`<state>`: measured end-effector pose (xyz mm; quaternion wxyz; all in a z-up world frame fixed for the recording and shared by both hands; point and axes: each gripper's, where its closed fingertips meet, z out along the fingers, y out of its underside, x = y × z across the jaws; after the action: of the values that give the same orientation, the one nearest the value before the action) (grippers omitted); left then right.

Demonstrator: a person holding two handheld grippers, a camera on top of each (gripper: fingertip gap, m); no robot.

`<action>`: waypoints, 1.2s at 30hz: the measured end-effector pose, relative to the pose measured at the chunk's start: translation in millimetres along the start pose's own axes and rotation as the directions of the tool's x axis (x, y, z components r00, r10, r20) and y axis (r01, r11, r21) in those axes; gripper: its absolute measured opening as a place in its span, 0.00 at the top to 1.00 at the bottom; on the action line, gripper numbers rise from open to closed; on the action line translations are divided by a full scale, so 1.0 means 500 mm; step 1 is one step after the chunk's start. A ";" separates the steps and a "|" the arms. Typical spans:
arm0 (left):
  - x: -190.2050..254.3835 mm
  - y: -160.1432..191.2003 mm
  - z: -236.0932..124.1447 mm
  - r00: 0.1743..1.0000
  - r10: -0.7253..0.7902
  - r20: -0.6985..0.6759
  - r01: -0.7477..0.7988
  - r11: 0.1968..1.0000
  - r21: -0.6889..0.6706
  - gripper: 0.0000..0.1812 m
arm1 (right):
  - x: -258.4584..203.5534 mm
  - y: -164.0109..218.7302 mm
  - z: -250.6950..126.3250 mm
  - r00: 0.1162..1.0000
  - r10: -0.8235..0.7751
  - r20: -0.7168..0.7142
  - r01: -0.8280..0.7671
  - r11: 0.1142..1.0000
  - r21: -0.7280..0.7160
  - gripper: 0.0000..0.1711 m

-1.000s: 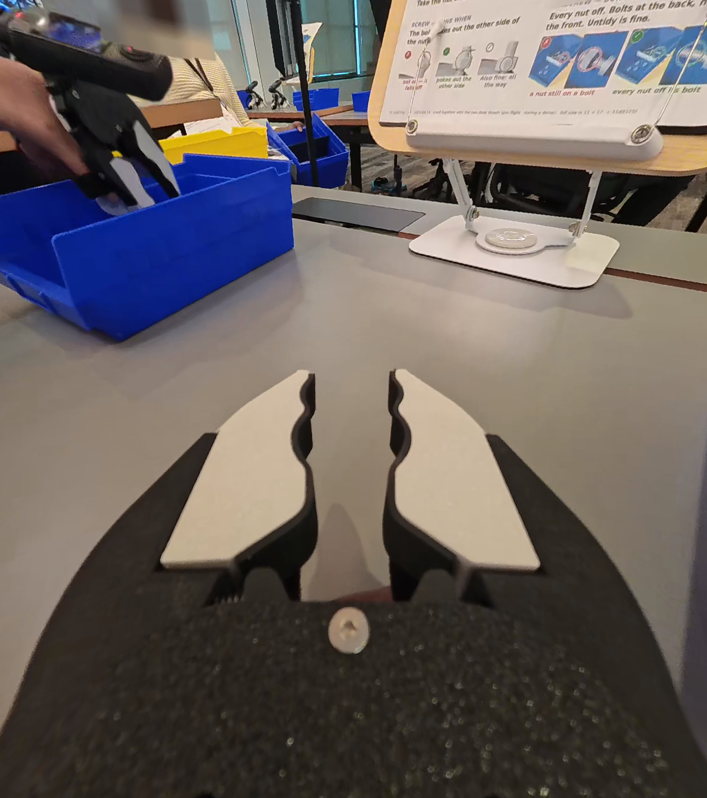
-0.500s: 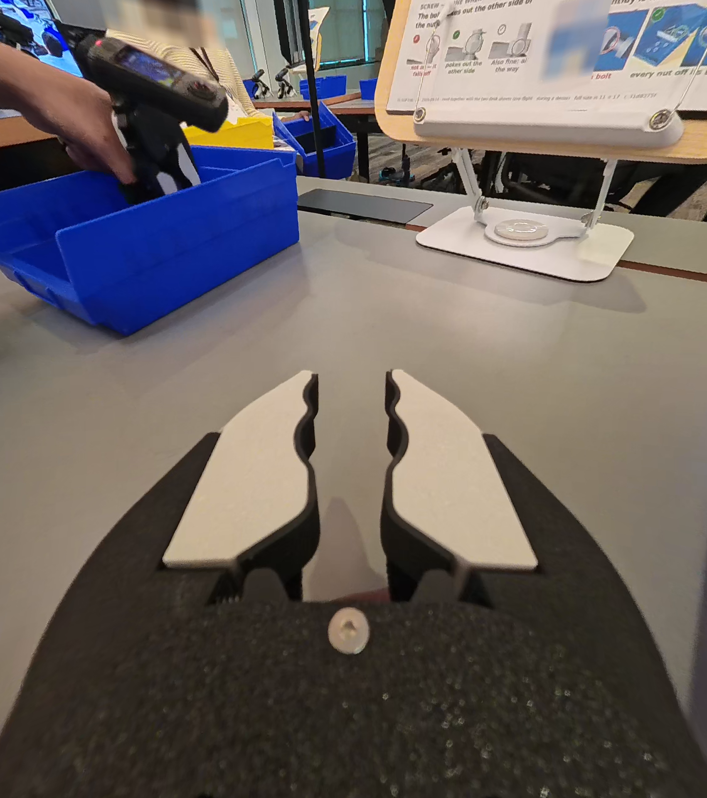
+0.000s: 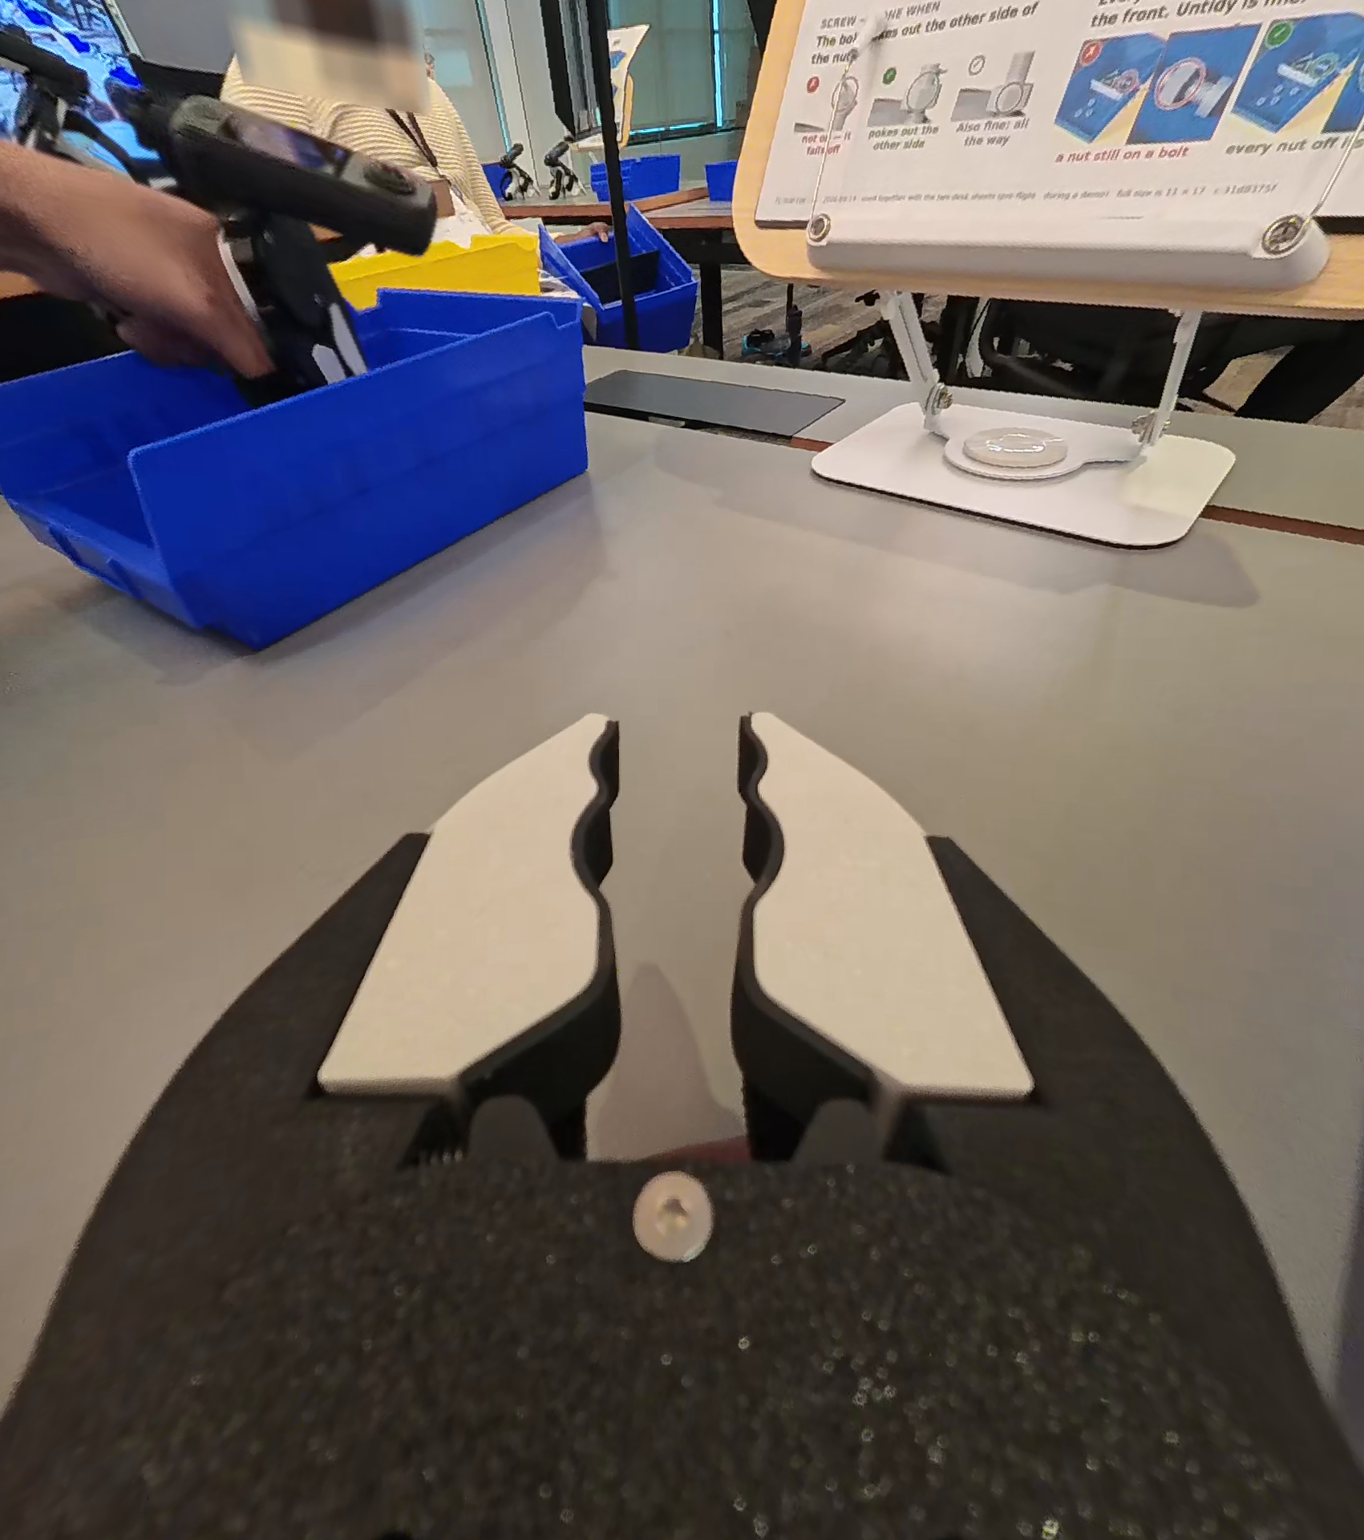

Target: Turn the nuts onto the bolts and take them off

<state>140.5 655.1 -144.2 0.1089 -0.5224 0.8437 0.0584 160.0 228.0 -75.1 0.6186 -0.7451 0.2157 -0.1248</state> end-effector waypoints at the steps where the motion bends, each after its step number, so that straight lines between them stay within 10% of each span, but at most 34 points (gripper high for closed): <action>1: 0.004 0.008 0.000 0.995 -0.097 -0.002 0.097 0.995 -0.001 0.97 | -0.001 0.001 0.000 1.000 -0.001 0.001 0.001 1.000 -0.002 0.84; 8: 0.022 0.054 -0.011 0.925 -0.380 -0.032 0.381 0.924 0.042 0.92 | -0.003 0.001 -0.001 1.000 -0.004 0.005 0.004 1.000 -0.003 0.85; 13: 0.015 0.043 -0.090 0.995 -0.026 0.097 0.012 0.990 0.140 0.79 | -0.004 0.001 -0.004 1.000 -0.007 0.005 0.007 1.000 -0.002 0.85; 18: 0.031 0.016 -0.121 0.781 0.546 0.303 -0.597 0.795 0.107 0.81 | -0.006 0.003 -0.002 1.000 -0.014 0.007 0.014 1.000 -0.010 0.85; 36: 0.015 0.064 0.017 0.722 0.689 -0.066 -0.692 0.719 -0.064 0.78 | -0.009 0.018 0.010 1.000 -0.028 0.006 0.028 0.997 -0.072 0.87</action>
<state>109.4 664.6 -154.8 0.0414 -0.1757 0.9762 0.1202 156.8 233.2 -84.4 0.5901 -0.7702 0.2081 -0.1236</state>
